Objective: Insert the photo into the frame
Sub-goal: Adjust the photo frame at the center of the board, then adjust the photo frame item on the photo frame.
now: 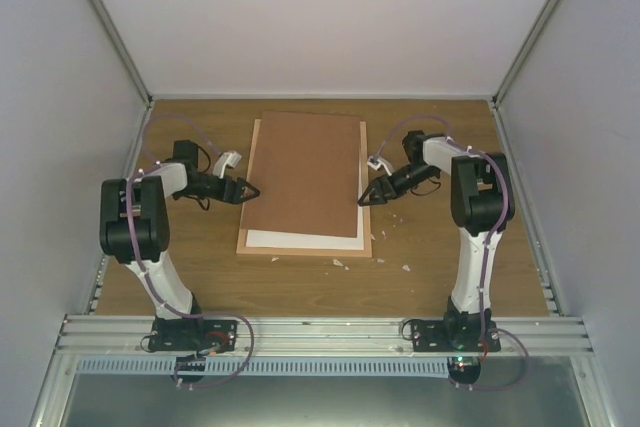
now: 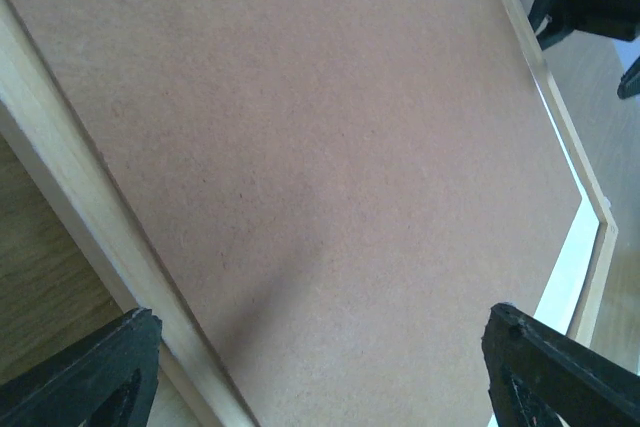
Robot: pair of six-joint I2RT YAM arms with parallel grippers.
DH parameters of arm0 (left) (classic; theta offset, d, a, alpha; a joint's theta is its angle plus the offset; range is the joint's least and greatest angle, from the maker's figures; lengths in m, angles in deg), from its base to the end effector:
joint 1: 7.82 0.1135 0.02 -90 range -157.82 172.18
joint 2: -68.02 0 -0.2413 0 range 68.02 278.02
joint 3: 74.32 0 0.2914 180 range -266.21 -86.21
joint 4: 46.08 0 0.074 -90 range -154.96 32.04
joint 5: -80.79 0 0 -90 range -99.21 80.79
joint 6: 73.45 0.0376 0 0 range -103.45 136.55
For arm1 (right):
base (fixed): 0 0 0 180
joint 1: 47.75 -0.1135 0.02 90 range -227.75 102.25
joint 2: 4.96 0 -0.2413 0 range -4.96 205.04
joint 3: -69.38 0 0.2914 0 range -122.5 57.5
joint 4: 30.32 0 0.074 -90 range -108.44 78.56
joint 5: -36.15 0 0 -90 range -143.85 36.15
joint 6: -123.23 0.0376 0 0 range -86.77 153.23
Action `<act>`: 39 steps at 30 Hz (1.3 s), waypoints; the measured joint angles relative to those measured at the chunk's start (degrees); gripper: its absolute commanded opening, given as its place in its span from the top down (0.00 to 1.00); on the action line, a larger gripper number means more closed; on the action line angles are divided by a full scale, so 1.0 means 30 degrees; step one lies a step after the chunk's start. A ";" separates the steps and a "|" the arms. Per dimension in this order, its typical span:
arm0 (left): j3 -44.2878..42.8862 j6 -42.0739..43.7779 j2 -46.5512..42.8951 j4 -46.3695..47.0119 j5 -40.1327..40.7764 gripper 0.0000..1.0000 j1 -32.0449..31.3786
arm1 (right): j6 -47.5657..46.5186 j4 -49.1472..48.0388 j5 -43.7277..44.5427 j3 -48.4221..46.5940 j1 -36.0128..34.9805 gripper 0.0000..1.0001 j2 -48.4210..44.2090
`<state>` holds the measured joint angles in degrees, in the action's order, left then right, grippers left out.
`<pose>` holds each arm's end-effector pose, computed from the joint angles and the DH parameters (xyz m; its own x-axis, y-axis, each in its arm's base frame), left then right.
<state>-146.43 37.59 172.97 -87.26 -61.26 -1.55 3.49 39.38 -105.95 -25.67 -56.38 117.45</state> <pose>0.3549 0.0092 0.0952 -0.8385 0.1300 -0.5291 0.4818 0.6304 -0.6087 0.3873 0.0888 0.0869 -0.8538 -0.4378 -0.2817 -0.4835 0.4661 0.7409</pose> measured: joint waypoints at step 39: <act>-1.7595 -0.3366 0.9071 0.0189 0.2696 0.01 -0.1078 | 0.3876 -0.4109 0.0124 -0.0488 0.0670 0.16 -0.1807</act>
<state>-199.22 27.49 200.18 -86.69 -53.18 -4.79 15.12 27.06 -105.57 -27.14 -54.37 112.03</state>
